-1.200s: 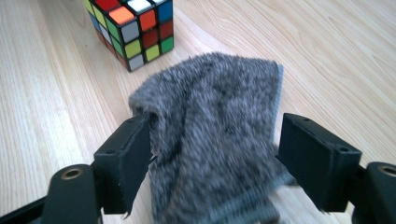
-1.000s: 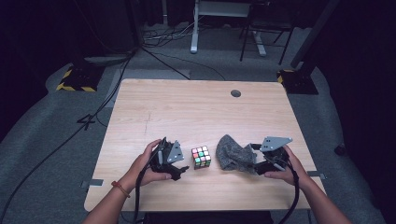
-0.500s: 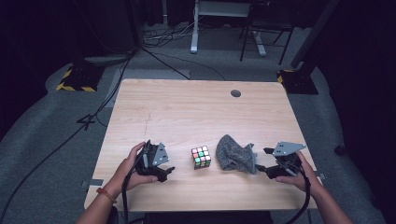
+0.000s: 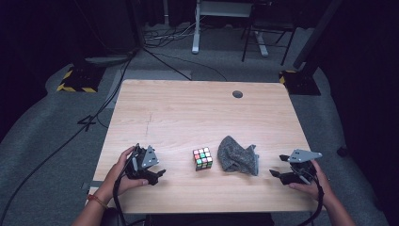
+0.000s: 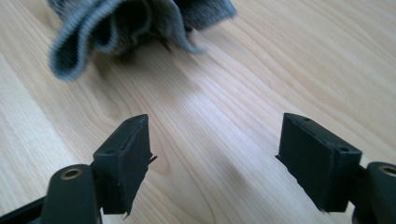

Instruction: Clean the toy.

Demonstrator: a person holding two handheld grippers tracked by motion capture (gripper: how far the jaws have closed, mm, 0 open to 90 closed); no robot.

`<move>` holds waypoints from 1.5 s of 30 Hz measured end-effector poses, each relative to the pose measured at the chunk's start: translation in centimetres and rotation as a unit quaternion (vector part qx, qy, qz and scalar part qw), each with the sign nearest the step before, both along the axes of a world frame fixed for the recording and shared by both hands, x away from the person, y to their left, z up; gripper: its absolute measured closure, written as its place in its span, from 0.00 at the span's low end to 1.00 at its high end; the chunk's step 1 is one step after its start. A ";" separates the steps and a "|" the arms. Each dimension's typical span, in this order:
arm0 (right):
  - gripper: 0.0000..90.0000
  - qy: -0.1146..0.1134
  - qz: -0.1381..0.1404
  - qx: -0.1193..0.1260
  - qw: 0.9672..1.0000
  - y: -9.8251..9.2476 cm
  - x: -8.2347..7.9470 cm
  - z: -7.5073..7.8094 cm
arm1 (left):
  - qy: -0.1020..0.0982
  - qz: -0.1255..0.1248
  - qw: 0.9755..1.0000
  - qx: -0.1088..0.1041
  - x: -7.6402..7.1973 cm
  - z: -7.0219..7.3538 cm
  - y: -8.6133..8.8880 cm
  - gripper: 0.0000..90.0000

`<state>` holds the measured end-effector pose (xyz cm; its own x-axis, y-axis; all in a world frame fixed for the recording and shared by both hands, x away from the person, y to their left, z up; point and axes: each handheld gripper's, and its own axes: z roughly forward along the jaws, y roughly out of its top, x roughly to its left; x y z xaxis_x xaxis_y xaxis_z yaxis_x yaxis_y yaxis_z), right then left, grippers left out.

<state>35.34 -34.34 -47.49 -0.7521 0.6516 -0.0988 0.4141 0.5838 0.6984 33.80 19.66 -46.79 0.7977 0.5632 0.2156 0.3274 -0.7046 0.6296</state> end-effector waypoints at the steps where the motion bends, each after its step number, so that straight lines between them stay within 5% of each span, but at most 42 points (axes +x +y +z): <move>1: 0.28 0.004 -0.014 0.003 1.000 -0.7 -0.1 -0.5 | 0.006 0.006 1.000 -0.003 0.0 -0.3 0.4 0.18; 6: 0.28 0.010 -0.039 0.016 0.999 -2.0 -0.2 -1.2 | 0.007 0.010 1.000 -0.014 0.1 -0.9 1.3 0.18; 10: 0.26 0.016 -0.073 0.030 0.997 -3.1 -0.4 -2.1 | 0.035 0.028 0.998 -0.033 0.4 -1.9 2.5 0.18; 15: 0.23 0.020 -0.094 0.047 0.994 -3.7 -0.4 -2.6 | 0.042 0.046 0.997 -0.040 0.4 -2.6 3.2 0.18; 19: 0.22 0.013 -0.098 0.053 0.994 -3.8 -0.5 -2.8 | 0.072 0.070 0.990 -0.097 0.6 -3.6 4.6 0.18; 45: 0.22 0.013 -0.102 0.053 0.993 -3.7 -0.5 -2.8 | 0.071 0.074 0.990 -0.097 0.6 -3.6 4.5 0.17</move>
